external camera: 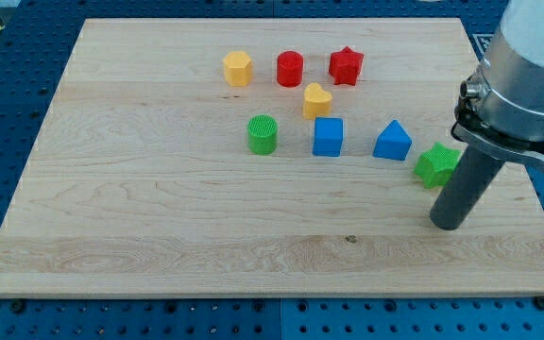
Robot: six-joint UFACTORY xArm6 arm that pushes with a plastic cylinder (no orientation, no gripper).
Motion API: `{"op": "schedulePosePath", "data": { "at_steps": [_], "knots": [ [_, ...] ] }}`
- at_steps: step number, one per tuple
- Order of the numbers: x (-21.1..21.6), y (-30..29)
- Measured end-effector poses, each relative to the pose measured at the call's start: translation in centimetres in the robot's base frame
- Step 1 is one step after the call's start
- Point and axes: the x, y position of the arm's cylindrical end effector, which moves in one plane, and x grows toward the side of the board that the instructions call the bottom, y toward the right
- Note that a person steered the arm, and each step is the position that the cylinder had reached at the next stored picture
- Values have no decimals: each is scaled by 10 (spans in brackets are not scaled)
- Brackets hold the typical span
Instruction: Move the green star above the blue triangle
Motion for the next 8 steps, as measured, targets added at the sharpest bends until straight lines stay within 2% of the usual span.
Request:
{"op": "schedulePosePath", "data": {
  "at_steps": [1,4,8],
  "knots": [
    [-15,32],
    [-33,-3],
    [-91,7]
  ]
}}
